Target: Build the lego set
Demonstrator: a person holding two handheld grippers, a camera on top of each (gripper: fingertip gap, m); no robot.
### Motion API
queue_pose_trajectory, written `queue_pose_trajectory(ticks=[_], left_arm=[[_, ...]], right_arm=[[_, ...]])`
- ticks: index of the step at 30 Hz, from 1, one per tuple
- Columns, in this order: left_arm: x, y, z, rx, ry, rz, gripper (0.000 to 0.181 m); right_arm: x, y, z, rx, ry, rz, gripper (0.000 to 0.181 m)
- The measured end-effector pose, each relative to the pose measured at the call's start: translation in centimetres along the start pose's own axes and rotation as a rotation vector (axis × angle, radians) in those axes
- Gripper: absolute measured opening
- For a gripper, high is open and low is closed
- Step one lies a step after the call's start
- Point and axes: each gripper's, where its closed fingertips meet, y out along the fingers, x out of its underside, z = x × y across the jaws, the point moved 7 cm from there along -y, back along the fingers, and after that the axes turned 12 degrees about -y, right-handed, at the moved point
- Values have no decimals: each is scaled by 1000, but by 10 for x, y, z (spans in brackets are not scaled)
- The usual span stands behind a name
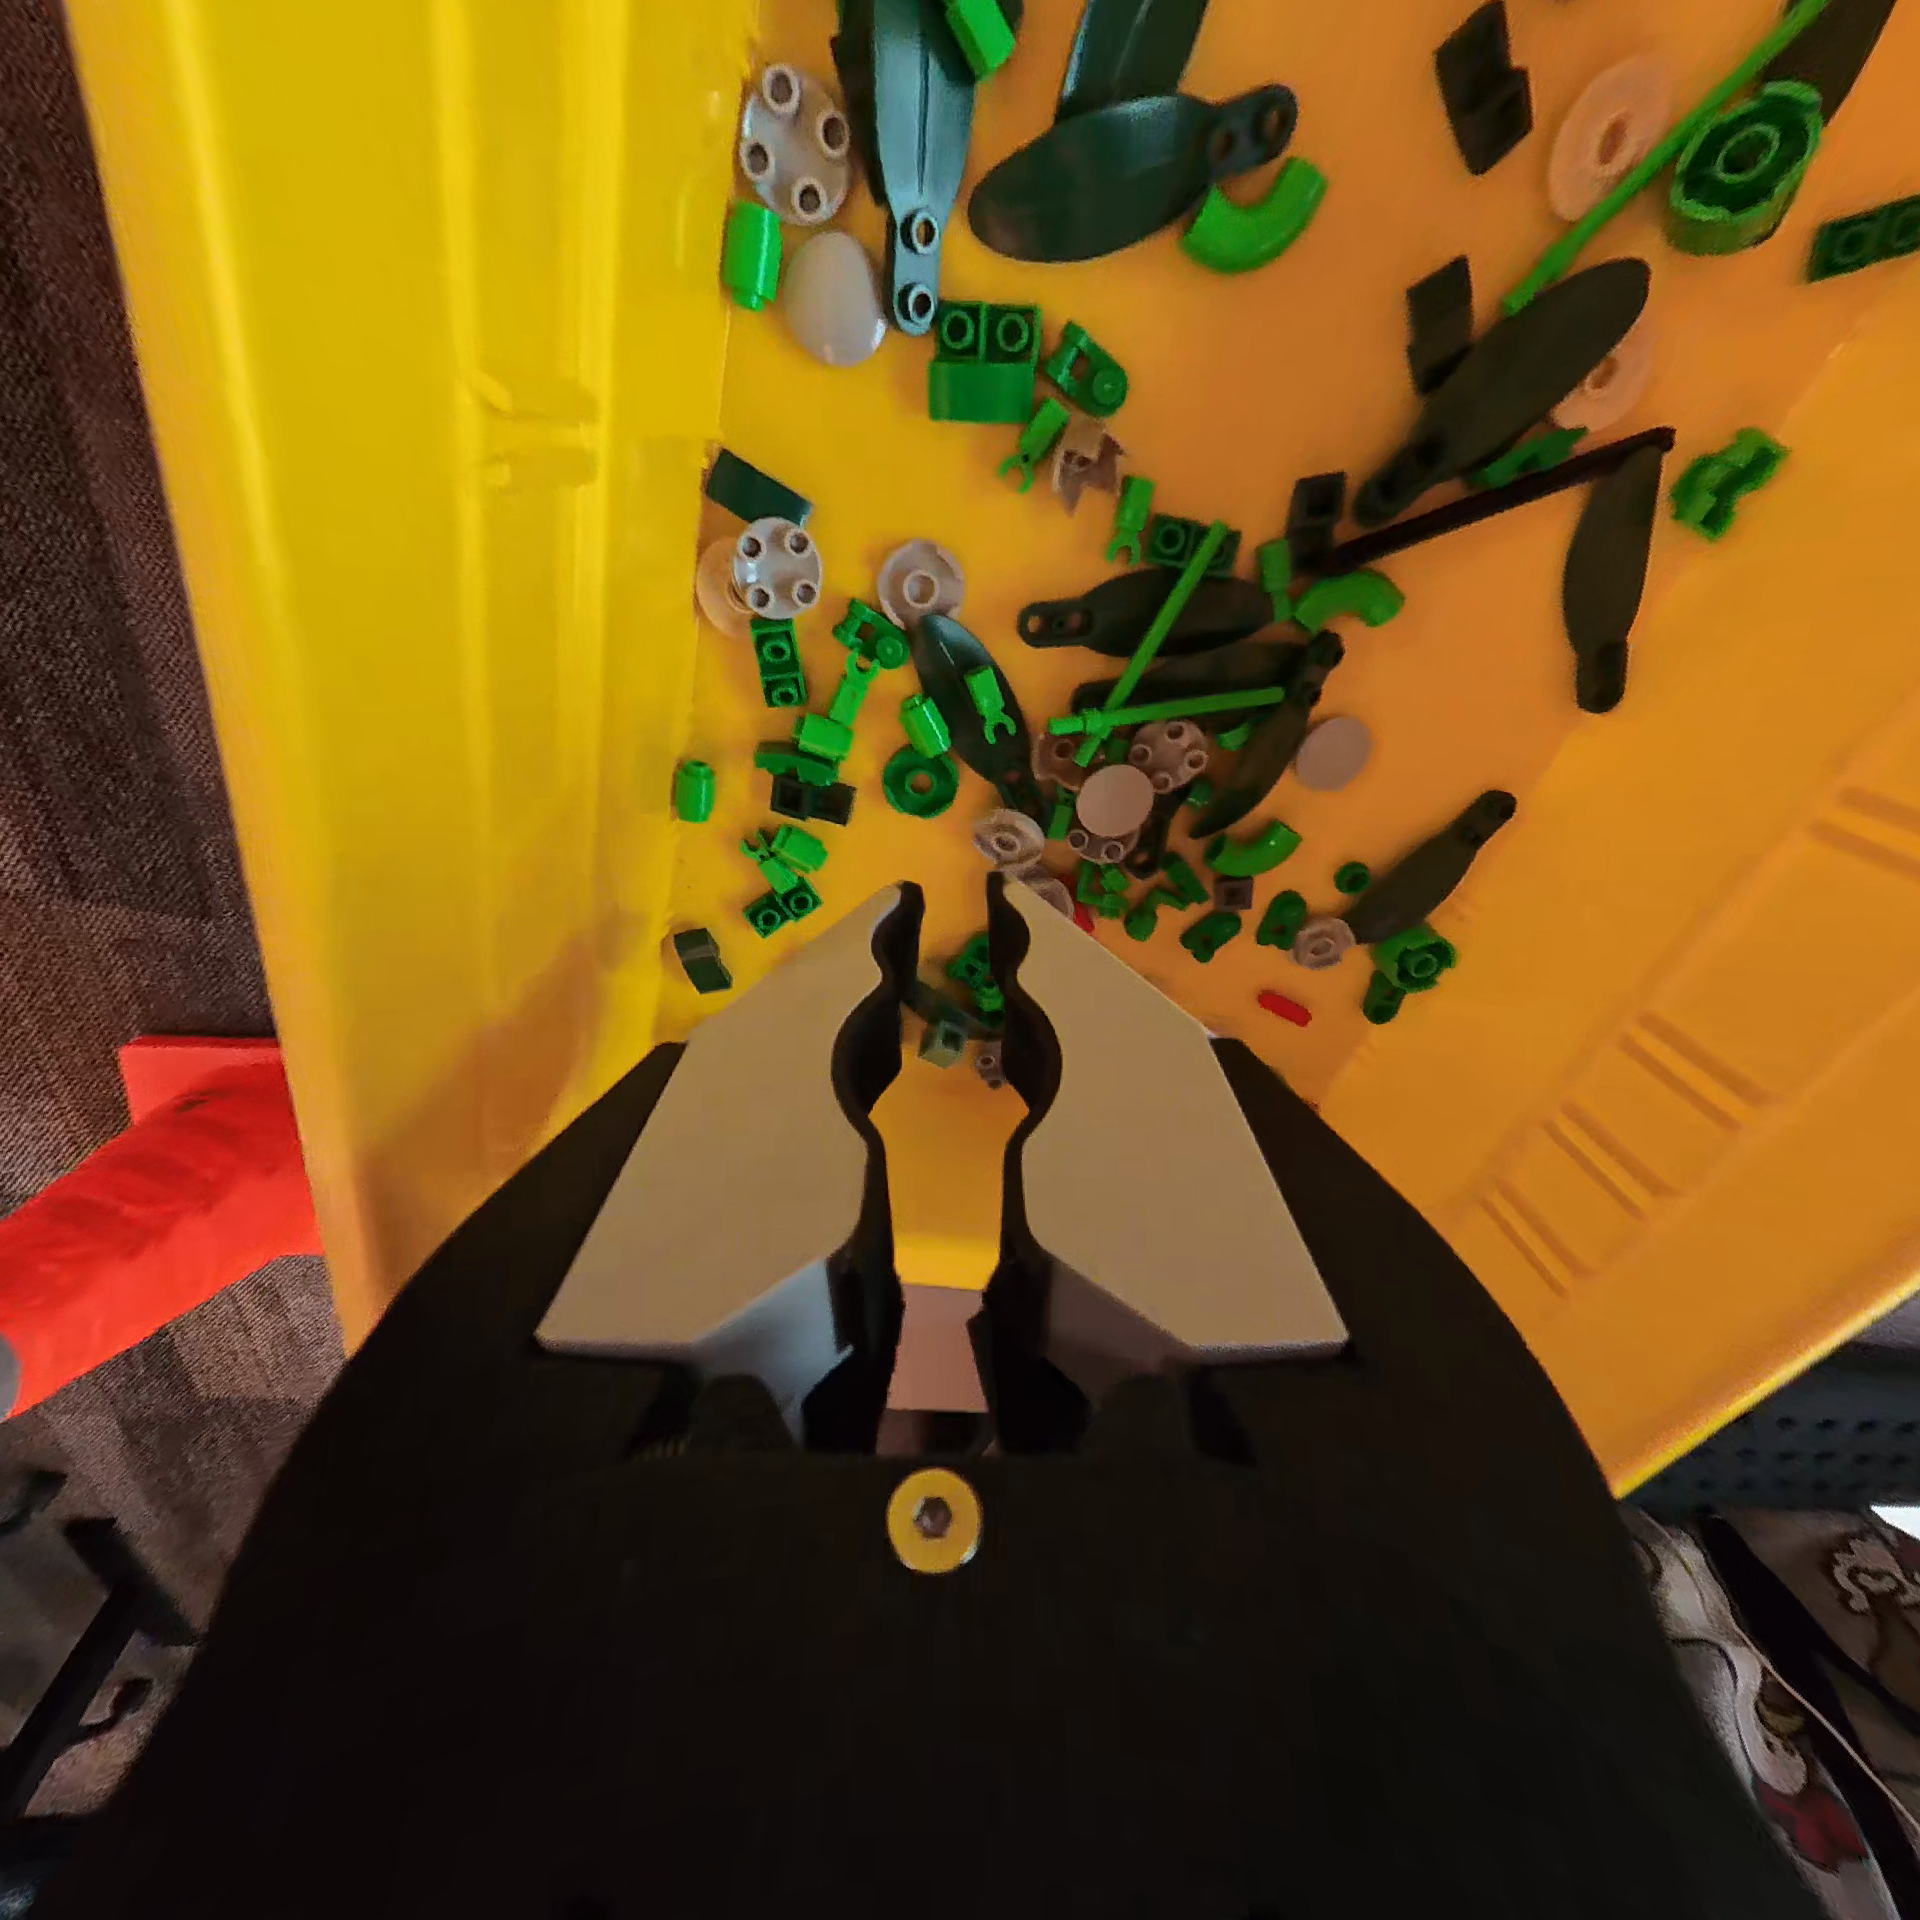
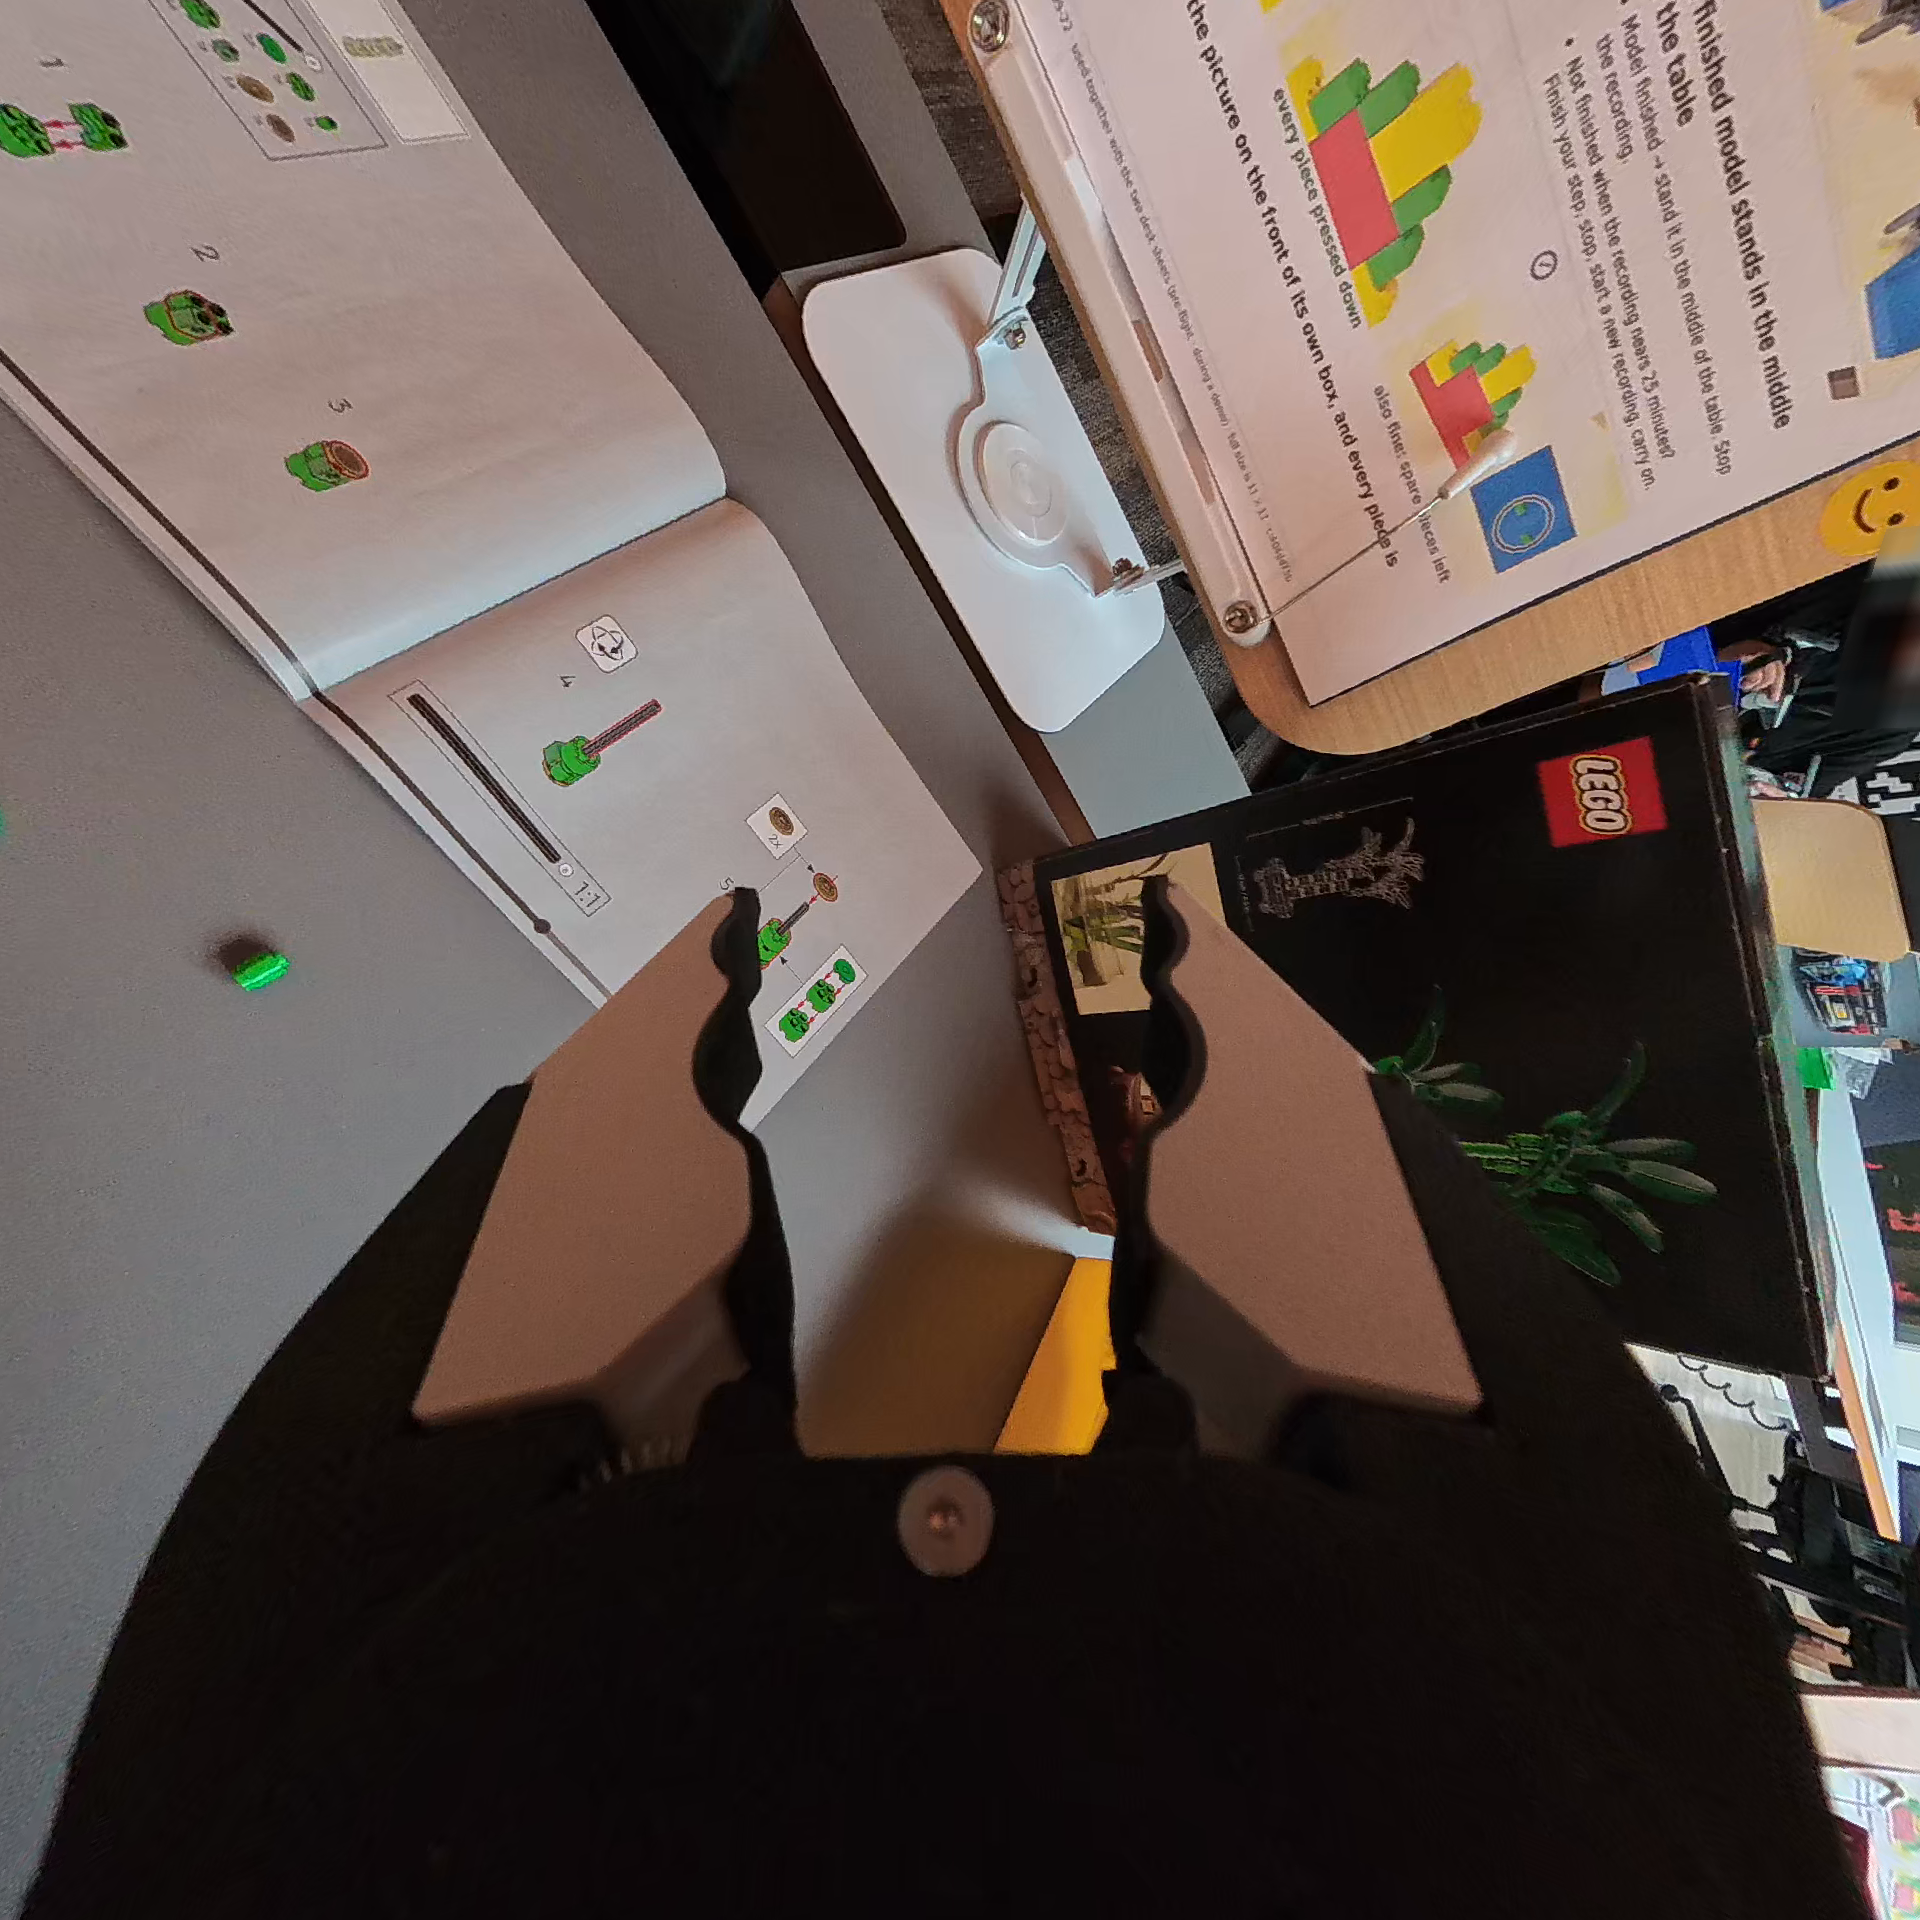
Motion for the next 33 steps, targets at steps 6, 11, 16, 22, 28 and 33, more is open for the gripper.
queue_pose_trajectory(ticks=[6,11,16,22,28,33], left_arm=[[-8,10,-1,-4,-8,-21,14],[-13,15,-1,-8,-11,-26,18],[-14,21,-3,-10,-17,-45,18],[-16,24,-3,-28,-14,-56,15],[-16,23,-2,-63,17,-60,14],[-8,-16,-3,-48,-25,83,14]], right_arm=[[1,0,0,-5,-4,-6,74],[1,-1,1,-1,-2,-2,74],[1,0,0,-6,-7,-5,74],[0,0,-2,-12,-14,-7,74],[0,0,-2,-13,-17,-6,74],[-1,0,-3,-15,-22,-4,74]])
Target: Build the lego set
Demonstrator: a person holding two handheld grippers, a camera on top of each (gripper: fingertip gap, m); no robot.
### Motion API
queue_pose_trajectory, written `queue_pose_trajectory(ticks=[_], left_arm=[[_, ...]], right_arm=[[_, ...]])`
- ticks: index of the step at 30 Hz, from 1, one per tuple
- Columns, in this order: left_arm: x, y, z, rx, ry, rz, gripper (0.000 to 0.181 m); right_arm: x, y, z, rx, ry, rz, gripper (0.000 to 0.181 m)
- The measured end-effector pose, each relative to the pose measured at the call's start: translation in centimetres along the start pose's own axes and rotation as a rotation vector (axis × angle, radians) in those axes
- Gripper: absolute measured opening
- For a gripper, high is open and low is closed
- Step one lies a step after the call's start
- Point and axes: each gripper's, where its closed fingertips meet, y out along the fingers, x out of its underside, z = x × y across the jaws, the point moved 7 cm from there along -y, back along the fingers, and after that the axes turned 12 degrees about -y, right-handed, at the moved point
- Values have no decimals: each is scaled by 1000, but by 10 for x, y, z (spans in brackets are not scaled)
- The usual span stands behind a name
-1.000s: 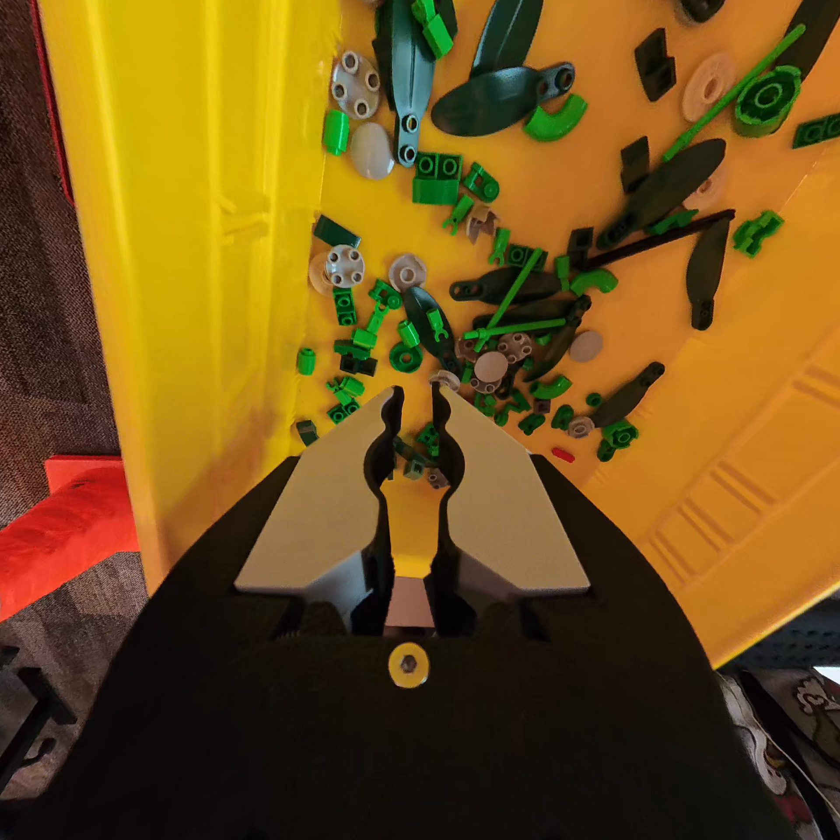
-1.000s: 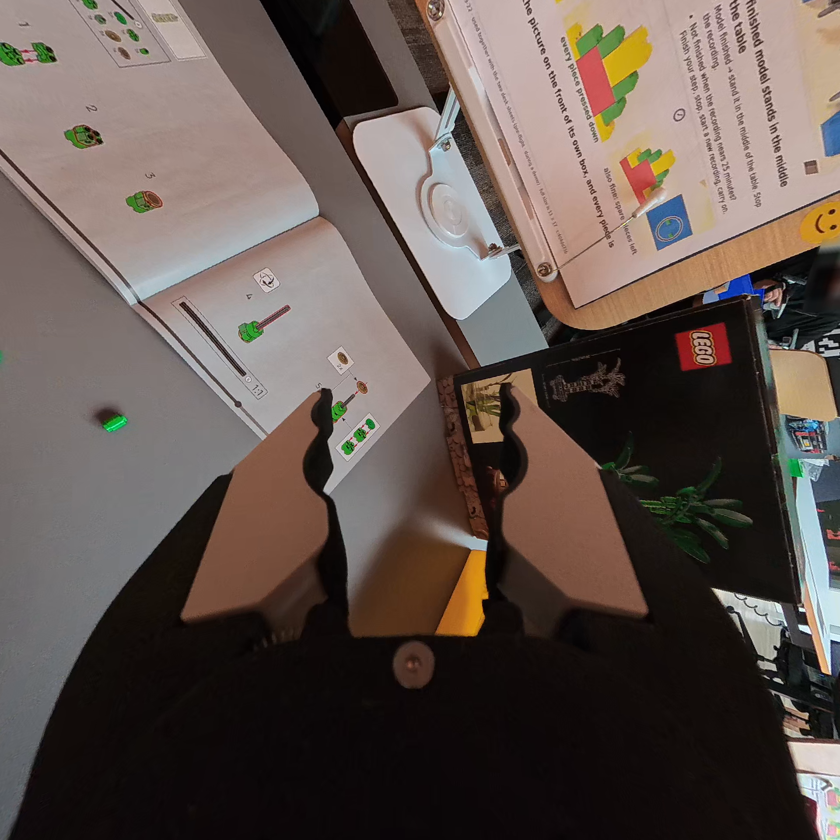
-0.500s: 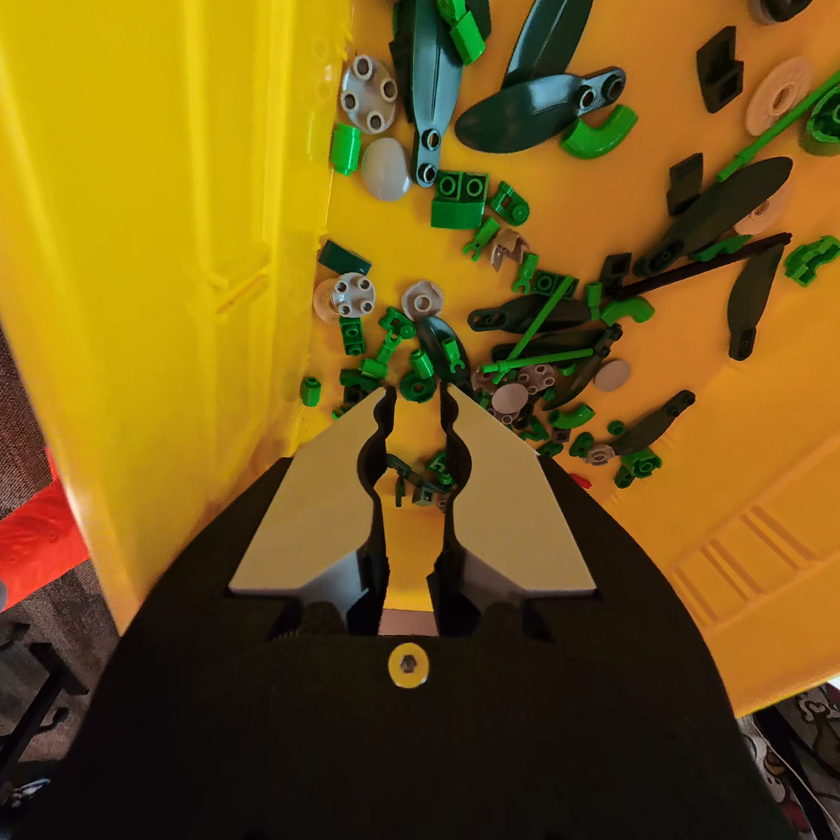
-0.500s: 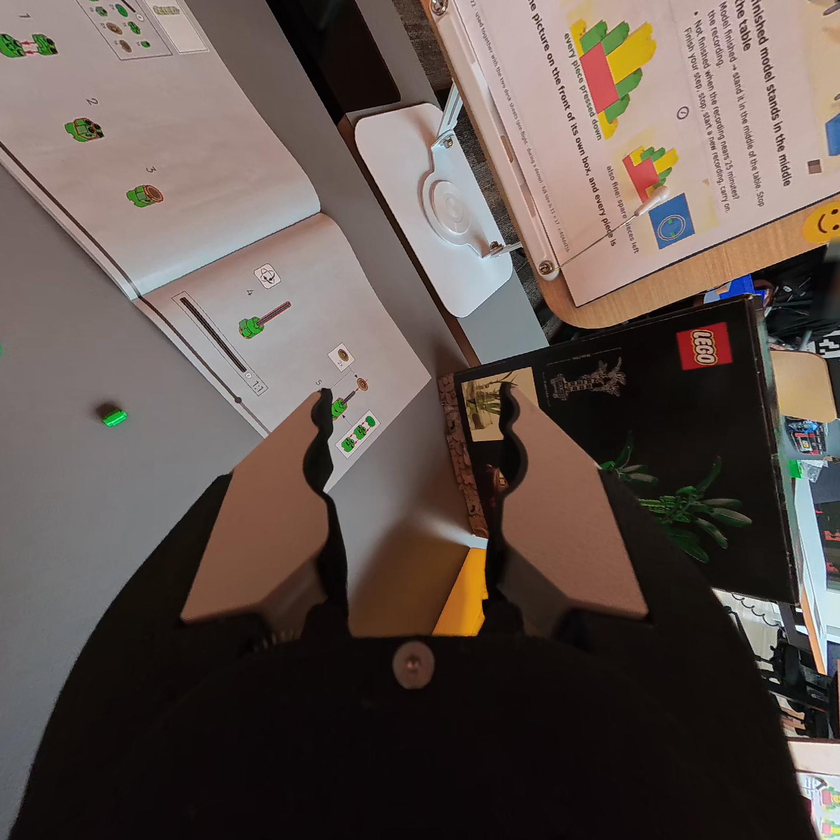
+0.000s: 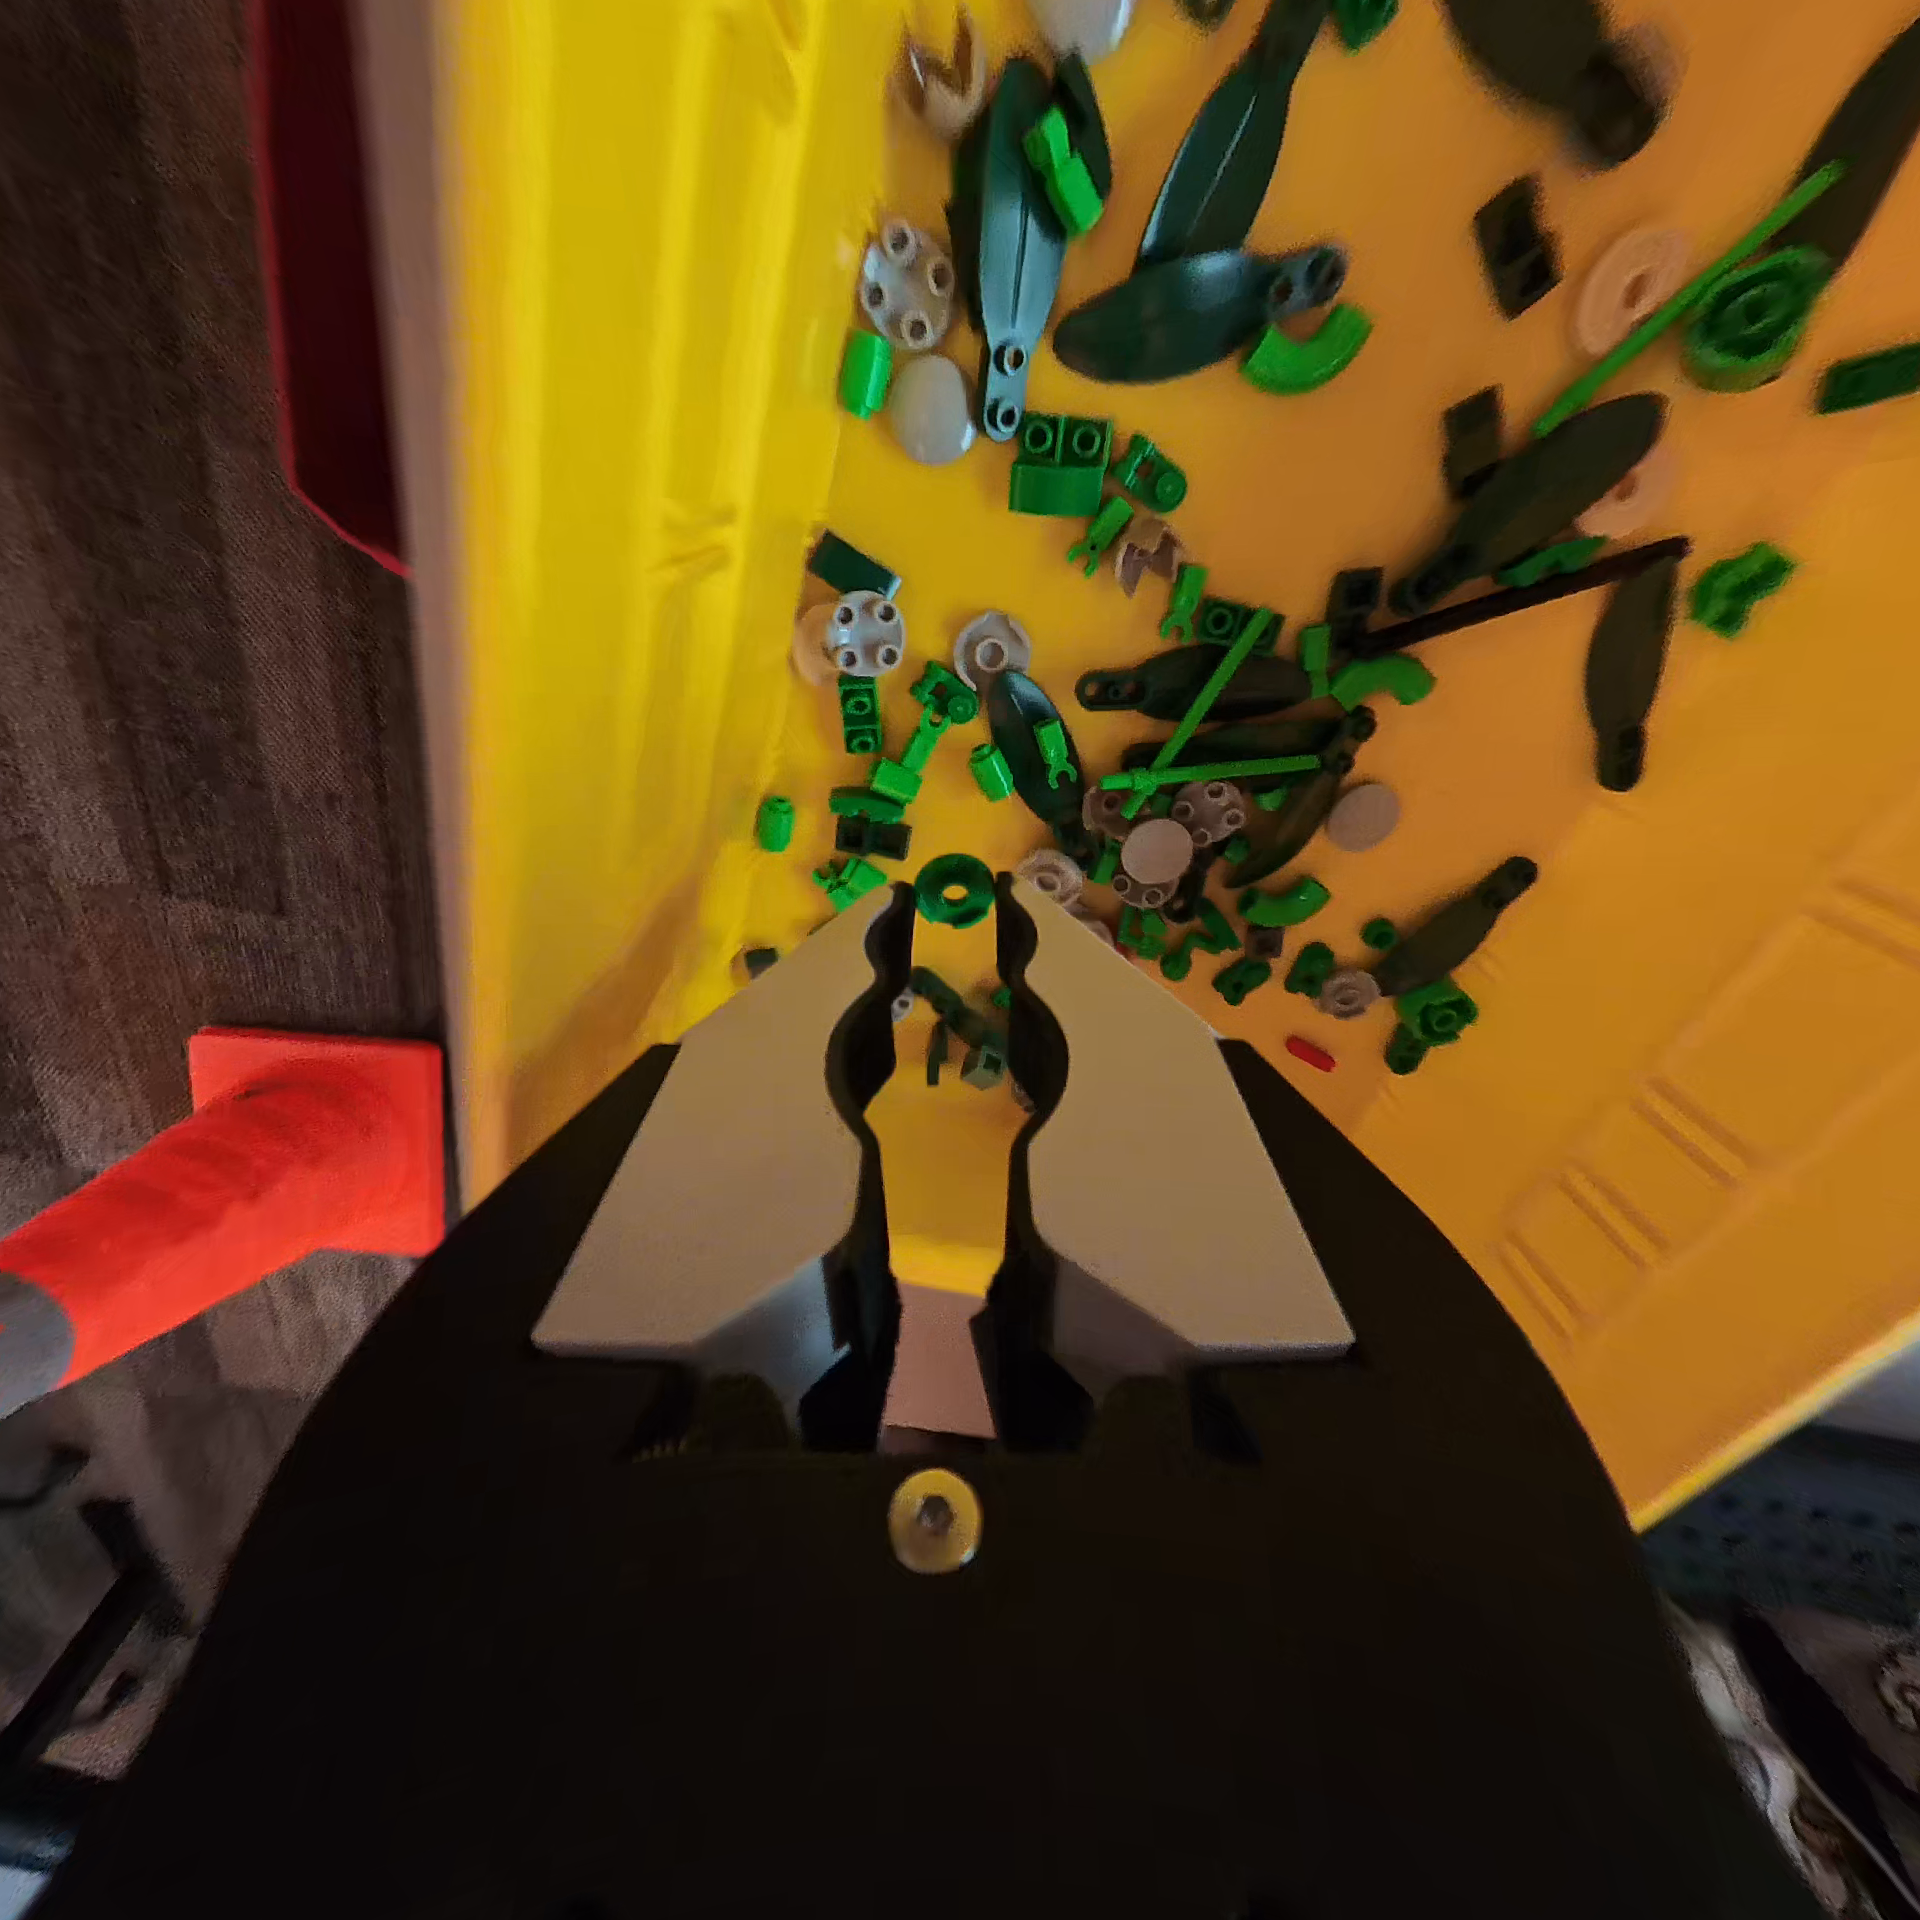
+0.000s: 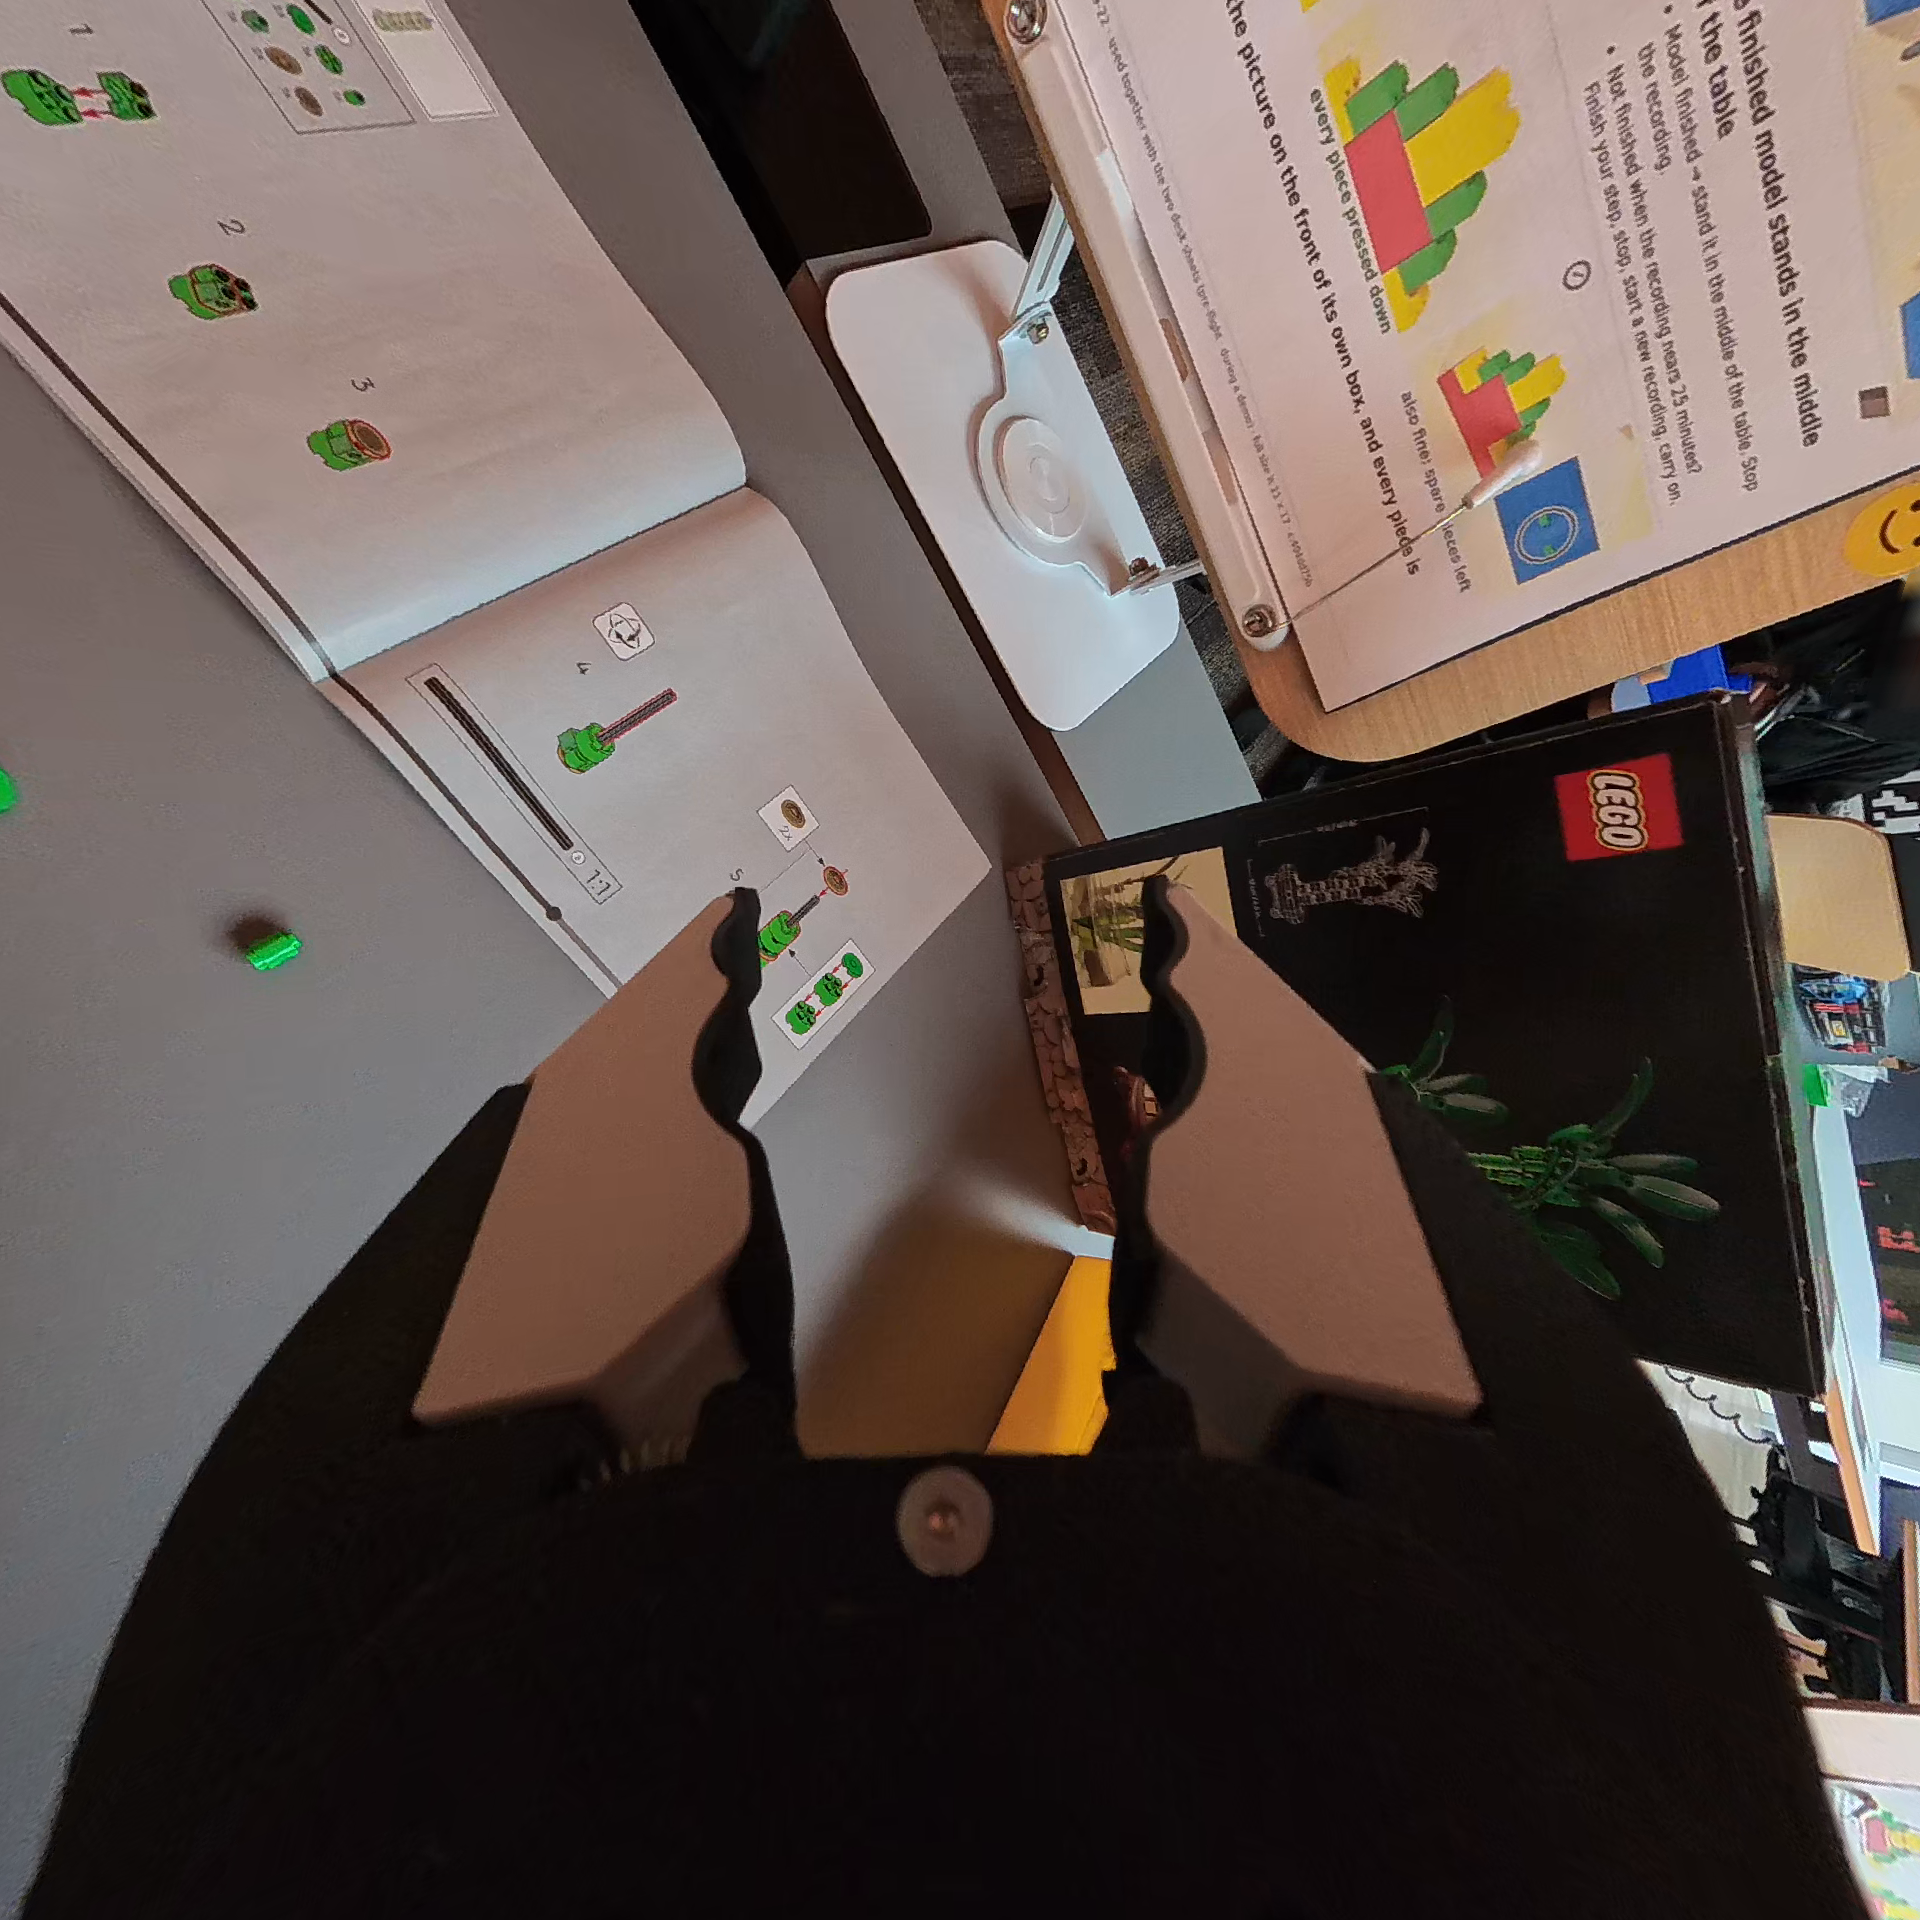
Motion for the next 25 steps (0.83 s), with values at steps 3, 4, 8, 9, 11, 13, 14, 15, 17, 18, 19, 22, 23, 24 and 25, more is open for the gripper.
queue_pose_trajectory(ticks=[3,4,8,9,11,13,14,15,17,18,19,22,23,24,25], left_arm=[[-3,-50,12,121,4,255,14],[-6,-69,20,174,25,370,14],[12,-147,85,601,285,689,14],[26,-161,105,709,393,707,14],[55,-182,141,863,619,715,14],[78,-196,175,972,808,730,14],[89,-200,192,1029,892,720,14],[99,-201,210,1089,970,680,14],[116,-196,245,1197,1083,524,14],[123,-192,262,1250,1119,440,14],[130,-187,279,1295,1145,359,14],[147,-169,323,1386,1187,139,14],[152,-163,334,1420,1192,75,13],[156,-158,343,1466,1191,7,12],[158,-154,351,1509,1177,-59,14]], right_arm=[[-1,0,-1,-1,-3,3,74],[-2,-1,-1,-1,-6,6,74],[-6,-6,-1,7,-15,26,74],[-7,-8,-1,11,-15,35,74],[-10,-12,-1,13,-14,57,74],[-15,-14,-3,0,-18,100,74],[-21,-17,-6,-14,-28,139,74],[-29,-20,-9,-26,-43,195,74],[-52,-30,-18,-34,-95,346,74],[-64,-37,-23,-38,-122,437,73],[-75,-44,-28,-42,-144,530,70],[-100,-64,-46,-88,-198,811,50],[-104,-69,-49,-92,-213,880,45],[-105,-71,-51,-97,-224,917,45],[-106,-72,-51,-91,-223,933,45]])
